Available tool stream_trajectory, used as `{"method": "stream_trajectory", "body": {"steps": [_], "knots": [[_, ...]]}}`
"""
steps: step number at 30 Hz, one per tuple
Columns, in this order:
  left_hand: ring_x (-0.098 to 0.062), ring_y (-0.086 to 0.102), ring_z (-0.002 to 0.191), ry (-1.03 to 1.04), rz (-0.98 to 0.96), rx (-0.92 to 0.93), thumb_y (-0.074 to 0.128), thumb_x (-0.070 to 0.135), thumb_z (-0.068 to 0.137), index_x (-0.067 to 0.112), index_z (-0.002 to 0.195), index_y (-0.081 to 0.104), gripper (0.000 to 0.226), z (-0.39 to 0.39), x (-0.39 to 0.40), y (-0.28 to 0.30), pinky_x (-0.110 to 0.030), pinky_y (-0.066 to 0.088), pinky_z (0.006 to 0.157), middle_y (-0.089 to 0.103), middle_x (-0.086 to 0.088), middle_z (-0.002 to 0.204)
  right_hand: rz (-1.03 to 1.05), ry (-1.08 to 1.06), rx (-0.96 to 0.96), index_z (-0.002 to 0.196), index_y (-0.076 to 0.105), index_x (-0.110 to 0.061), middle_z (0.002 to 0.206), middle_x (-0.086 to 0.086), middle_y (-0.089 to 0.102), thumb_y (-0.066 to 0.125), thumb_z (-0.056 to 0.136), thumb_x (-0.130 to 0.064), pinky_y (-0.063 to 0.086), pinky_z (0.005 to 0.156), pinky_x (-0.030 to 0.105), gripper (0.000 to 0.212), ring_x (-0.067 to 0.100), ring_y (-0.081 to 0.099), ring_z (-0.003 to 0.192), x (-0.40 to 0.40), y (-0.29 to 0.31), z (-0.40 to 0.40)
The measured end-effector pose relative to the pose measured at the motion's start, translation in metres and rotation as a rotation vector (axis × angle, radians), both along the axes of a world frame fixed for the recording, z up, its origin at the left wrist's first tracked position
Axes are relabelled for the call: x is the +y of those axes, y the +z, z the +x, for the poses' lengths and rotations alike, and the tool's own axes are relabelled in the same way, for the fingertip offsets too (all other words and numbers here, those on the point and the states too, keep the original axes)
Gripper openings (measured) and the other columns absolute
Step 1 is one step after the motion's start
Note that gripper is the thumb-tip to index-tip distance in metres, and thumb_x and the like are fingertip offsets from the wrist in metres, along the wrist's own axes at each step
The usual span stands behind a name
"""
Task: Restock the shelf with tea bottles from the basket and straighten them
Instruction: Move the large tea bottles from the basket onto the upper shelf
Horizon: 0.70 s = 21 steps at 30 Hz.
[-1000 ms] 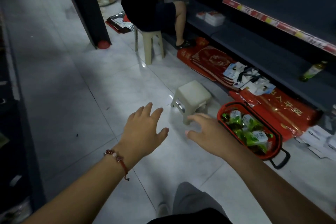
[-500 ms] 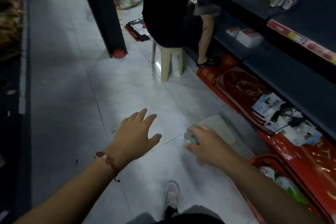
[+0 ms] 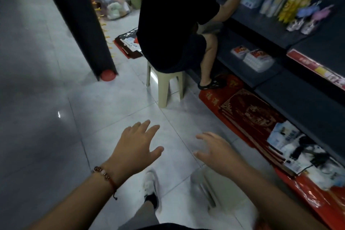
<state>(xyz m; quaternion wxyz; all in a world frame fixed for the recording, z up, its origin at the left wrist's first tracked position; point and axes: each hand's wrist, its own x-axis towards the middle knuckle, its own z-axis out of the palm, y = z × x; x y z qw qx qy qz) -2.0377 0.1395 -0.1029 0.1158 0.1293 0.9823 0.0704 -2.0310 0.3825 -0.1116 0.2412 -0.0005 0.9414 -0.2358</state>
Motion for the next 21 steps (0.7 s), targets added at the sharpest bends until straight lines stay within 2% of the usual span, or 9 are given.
{"method": "stream_trajectory", "body": {"steps": [2,5,8,12,21], "knots": [[-0.026,0.033,0.138,-0.069,-0.013,-0.036,0.023,0.069,0.077,0.028,0.146,0.033,0.081,-0.05,-0.003,0.0,-0.041,0.029,0.112,0.033,-0.005,0.153,0.007,-0.073,-0.02,0.147,0.043,-0.025,0.154,-0.006,0.037,0.06,0.094,-0.04,0.029,0.115,0.03,0.057,0.015,0.035,0.14,0.001,-0.001,-0.037],[-0.023,0.026,0.142,-0.216,-0.045,-0.062,0.039,0.063,0.088,0.03,0.149,0.024,0.071,-0.121,0.005,-0.001,-0.038,0.024,0.115,0.025,-0.002,0.156,0.003,-0.197,-0.019,0.146,0.043,-0.026,0.153,-0.006,0.039,0.06,0.094,-0.04,0.031,0.114,0.031,0.057,0.014,0.037,0.139,0.007,0.003,-0.08],[-0.023,0.026,0.142,-0.372,-0.06,-0.053,0.042,0.061,0.088,0.03,0.149,0.025,0.07,-0.184,0.034,0.003,-0.038,0.025,0.115,0.025,-0.003,0.156,0.029,-0.33,-0.022,0.147,0.04,-0.027,0.155,-0.004,0.036,0.06,0.094,-0.041,0.027,0.115,0.032,0.058,0.017,0.033,0.142,0.024,0.008,-0.107],[-0.021,0.031,0.139,-0.585,-0.032,-0.026,0.044,0.059,0.089,0.028,0.147,0.029,0.068,-0.248,0.092,0.009,-0.036,0.028,0.113,0.032,0.0,0.153,0.067,-0.505,-0.018,0.148,0.039,-0.027,0.157,0.0,0.033,0.057,0.094,-0.044,0.023,0.118,0.034,0.059,0.02,0.03,0.144,0.058,0.004,-0.131],[-0.021,0.021,0.143,-0.958,-0.034,0.007,0.043,0.059,0.089,0.03,0.149,0.022,0.07,-0.346,0.26,0.002,-0.04,0.02,0.118,0.022,0.001,0.157,-0.023,-0.943,-0.04,0.145,0.045,-0.023,0.147,0.0,0.045,0.061,0.091,-0.034,0.031,0.112,0.031,0.057,0.019,0.04,0.135,0.155,-0.021,-0.155]]}}
